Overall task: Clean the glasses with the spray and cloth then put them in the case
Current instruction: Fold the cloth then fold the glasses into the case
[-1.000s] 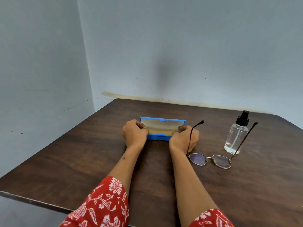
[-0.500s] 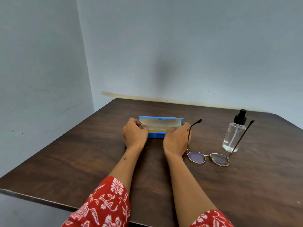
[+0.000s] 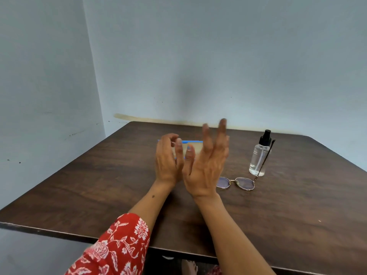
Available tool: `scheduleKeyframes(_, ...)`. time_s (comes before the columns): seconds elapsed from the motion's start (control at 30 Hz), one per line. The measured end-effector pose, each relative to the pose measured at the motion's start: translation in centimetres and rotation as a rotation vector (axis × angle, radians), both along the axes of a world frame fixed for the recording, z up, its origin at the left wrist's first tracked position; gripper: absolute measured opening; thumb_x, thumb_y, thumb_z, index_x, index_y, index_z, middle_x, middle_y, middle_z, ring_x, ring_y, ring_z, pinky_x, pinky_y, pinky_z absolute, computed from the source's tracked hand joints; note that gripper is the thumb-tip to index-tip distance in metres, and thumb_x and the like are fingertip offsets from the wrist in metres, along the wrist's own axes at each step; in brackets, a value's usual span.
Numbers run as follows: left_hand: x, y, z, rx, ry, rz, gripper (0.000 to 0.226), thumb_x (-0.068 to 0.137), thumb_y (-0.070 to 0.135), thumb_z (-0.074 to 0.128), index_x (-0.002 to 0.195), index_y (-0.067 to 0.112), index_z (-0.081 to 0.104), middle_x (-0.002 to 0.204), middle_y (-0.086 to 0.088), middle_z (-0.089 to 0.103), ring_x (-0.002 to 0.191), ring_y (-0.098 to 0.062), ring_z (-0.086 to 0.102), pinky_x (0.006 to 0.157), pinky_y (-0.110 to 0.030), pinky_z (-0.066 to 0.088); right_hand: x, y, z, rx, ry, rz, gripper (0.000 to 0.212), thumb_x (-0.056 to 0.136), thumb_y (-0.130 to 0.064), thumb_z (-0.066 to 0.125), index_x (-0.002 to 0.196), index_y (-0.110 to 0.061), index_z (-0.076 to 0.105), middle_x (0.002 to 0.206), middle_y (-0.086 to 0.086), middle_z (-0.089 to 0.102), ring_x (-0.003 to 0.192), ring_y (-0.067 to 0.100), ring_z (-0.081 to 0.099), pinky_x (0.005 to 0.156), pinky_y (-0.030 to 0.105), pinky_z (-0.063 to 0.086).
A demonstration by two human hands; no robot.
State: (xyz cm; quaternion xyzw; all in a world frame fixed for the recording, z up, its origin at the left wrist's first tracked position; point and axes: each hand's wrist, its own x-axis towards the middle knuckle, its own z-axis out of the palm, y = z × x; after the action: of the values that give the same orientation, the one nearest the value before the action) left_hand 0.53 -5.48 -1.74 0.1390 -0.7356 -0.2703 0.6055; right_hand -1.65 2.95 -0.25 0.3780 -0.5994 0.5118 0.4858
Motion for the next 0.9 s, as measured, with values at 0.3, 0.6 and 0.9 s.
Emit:
scheduleKeyframes(0.3, -0.2, 1.5, -1.6, -0.143, -0.459, -0.3, 0.051, 0.058, 0.066, 0.071, 0.078, 0.021, 0.059, 0.071, 0.009, 0.063, 0.064, -0.006, 0.058, 0.058, -0.02, 0.047, -5.8, 6.4, -0.7, -0.497, -0.819, -0.296, 0.061, 0.094, -0.049, 0.027, 0.138, -0.009, 0.041, 0.147, 0.012, 0.035, 0.132, 0.029, 0.033, 0.102, 0.045, 0.024)
scheduleKeyframes(0.6, -0.5, 1.5, -1.4, 0.093, -0.51, -0.438, 0.008, 0.071, 0.014, 0.079, 0.072, 0.01, 0.072, 0.068, -0.001, 0.07, 0.058, -0.003, 0.06, 0.054, -0.014, 0.046, -6.2, 8.4, -2.4, -0.127, -1.073, -0.18, 0.028, 0.095, -0.015, 0.04, 0.117, -0.01, 0.056, 0.12, 0.01, 0.055, 0.109, 0.029, 0.051, 0.077, 0.031, 0.033)
scheduleKeyframes(0.9, -0.5, 1.5, -1.1, 0.196, -0.53, -0.424, 0.008, 0.077, 0.006, 0.073, 0.083, 0.001, 0.071, 0.078, -0.01, 0.073, 0.065, -0.006, 0.066, 0.068, -0.021, 0.055, -6.6, 9.2, -3.3, 0.017, -1.015, -0.153, 0.026, 0.098, -0.011, 0.038, 0.103, -0.015, 0.064, 0.102, 0.004, 0.068, 0.093, 0.022, 0.057, 0.071, 0.024, 0.032)
